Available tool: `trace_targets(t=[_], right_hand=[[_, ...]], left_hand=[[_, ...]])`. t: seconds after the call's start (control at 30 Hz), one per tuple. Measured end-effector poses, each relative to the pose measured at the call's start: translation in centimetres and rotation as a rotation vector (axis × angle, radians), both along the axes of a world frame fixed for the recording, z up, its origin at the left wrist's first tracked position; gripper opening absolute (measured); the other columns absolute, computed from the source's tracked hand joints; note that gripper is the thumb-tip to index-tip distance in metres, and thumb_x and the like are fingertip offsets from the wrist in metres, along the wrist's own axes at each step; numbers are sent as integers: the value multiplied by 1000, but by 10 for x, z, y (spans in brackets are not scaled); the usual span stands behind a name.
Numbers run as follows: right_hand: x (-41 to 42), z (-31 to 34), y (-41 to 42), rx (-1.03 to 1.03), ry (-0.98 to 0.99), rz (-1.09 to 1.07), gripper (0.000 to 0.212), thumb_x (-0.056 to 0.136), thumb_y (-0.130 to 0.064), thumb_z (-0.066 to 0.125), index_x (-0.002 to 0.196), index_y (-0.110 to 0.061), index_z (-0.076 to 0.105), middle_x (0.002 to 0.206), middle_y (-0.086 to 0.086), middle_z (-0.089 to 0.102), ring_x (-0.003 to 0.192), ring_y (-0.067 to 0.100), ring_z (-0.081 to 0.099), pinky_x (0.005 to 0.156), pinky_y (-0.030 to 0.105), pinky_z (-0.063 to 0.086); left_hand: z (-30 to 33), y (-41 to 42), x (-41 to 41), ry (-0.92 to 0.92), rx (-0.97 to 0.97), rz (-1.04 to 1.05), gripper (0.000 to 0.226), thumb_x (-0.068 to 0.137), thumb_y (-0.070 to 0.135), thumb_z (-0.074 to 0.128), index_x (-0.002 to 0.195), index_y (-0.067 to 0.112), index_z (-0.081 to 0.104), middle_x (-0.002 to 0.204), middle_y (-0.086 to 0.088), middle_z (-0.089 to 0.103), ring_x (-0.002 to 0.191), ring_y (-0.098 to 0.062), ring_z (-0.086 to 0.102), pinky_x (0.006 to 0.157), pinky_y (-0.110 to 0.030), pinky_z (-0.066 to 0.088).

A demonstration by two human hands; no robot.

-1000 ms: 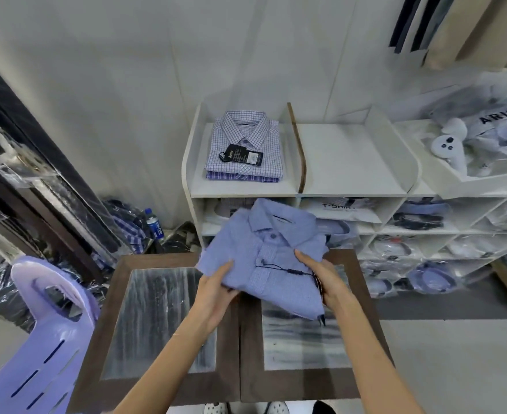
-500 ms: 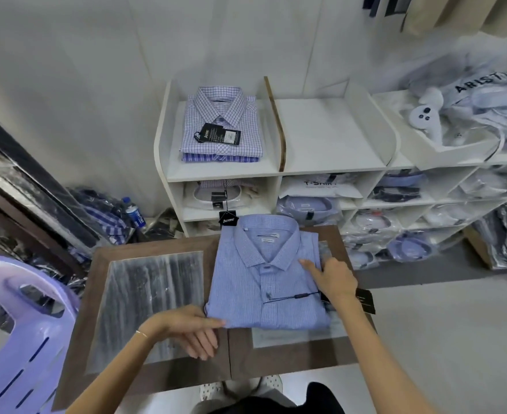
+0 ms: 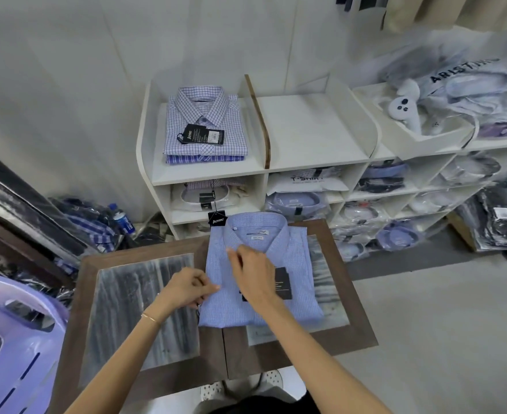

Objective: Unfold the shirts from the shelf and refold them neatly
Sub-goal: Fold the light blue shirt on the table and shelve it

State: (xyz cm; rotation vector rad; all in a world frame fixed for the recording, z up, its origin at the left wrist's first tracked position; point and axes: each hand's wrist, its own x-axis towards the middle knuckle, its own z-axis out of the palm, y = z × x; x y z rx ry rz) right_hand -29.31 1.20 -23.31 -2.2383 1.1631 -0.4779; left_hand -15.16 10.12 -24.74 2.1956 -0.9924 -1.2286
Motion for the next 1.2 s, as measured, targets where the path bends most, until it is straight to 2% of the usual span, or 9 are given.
trace_targets(t=[0.2,0.3,0.43,0.53,0.63,0.73,0.9,1.07,1.2], right_hand=[[-4,-20,11,-1,-70,169,24,98,-25,48,85,-7,58,86,5,55,75,14,48,67,24,37],[-37,-20,1,32,-159,7,12,95,-21,54,87,-13,58,87,-4,53,82,9,47,70,15,36],[-98,-32,-19,107,-95,-323,11,87,-12,66,97,-9,63,98,3,56,95,20,54,81,26,43],[-124,-35,-22,275,-96,-474,26,80,-21,76,97,-6,64,92,5,59,89,23,59,69,18,42],[-131,-33,-19,398,-118,-517,39,75,-31,79,97,-4,63,86,3,62,79,16,59,57,8,35],[-132,-30,-16,445,-132,-554,36,74,-31,80,88,-2,62,82,5,62,76,19,58,57,16,41],[-135,-26,-15,635,-252,-488,31,87,-25,67,73,-2,52,76,10,61,75,23,60,56,25,38],[-147,-17,-16,749,-291,-442,22,92,-21,62,83,-3,54,85,1,62,81,13,60,63,21,42],[-156,-24,-15,512,-88,-462,23,84,-16,71,66,-10,59,69,-2,63,73,17,59,59,20,38]], left_hand=[[-8,15,-7,-143,-136,88,27,75,35,80,80,15,62,68,-2,69,57,-8,63,55,-25,53],[-9,28,-9,-105,-125,187,35,72,40,80,83,12,62,72,-5,70,60,-14,65,50,-21,49],[-14,42,-19,-51,-143,196,31,73,34,80,79,7,69,68,-4,71,57,-12,68,52,-25,57],[-21,44,-25,-114,-201,235,26,75,32,79,76,8,72,69,-3,72,60,-14,68,59,-31,59],[-21,43,-33,-211,-225,233,22,77,31,78,75,9,72,71,-3,71,62,-8,64,55,-14,47],[-21,44,-35,-203,-231,248,18,80,28,75,73,12,70,69,0,69,64,-4,62,55,-10,43],[-24,46,-37,122,-270,411,18,93,22,60,84,8,65,83,-8,72,81,-23,69,71,-37,58],[-21,54,-41,423,-193,431,21,98,15,49,95,-2,62,93,-16,71,86,-24,70,65,-24,58],[-29,59,-38,461,57,239,20,98,19,52,92,2,61,91,-14,71,76,-17,72,66,-24,57]])
